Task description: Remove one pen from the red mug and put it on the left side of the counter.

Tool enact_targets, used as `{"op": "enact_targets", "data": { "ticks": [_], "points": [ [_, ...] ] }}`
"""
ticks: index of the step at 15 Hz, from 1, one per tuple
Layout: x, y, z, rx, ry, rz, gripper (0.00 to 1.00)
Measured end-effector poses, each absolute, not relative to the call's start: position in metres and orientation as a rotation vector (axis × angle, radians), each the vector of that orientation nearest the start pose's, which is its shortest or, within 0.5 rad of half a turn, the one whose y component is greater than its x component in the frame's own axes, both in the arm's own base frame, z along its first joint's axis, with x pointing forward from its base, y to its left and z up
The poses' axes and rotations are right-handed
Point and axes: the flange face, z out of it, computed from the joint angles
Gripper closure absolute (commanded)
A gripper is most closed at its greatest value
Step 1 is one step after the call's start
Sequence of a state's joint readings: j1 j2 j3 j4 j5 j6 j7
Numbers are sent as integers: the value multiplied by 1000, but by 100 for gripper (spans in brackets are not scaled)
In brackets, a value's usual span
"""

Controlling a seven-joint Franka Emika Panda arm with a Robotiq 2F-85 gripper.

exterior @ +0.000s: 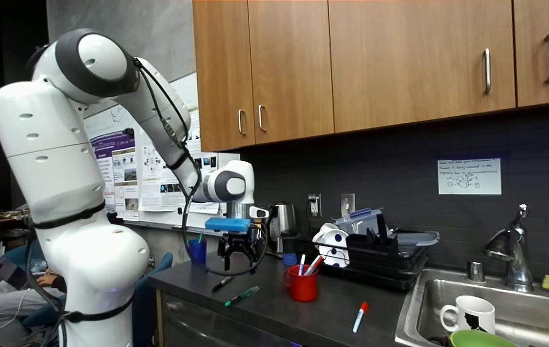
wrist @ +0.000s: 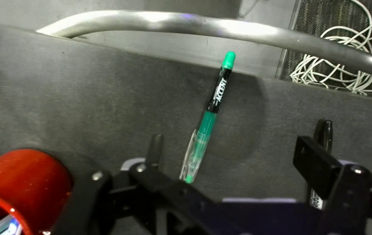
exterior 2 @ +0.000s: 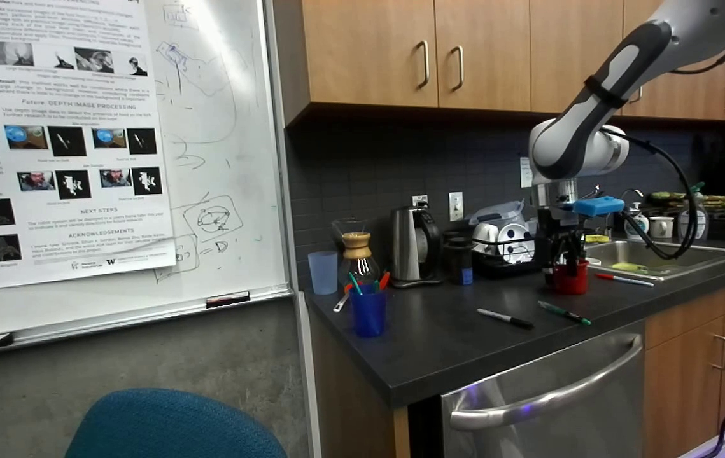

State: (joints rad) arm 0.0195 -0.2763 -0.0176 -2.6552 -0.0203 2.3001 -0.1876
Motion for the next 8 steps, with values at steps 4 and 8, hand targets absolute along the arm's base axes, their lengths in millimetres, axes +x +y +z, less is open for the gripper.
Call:
{"op": "enact_targets", "data": {
  "ticks": [4,8],
  "points": [
    [397,-5,325,-3120,-293,135,0],
    [395,-10,323,-3115,-271,157,0]
  ]
}}
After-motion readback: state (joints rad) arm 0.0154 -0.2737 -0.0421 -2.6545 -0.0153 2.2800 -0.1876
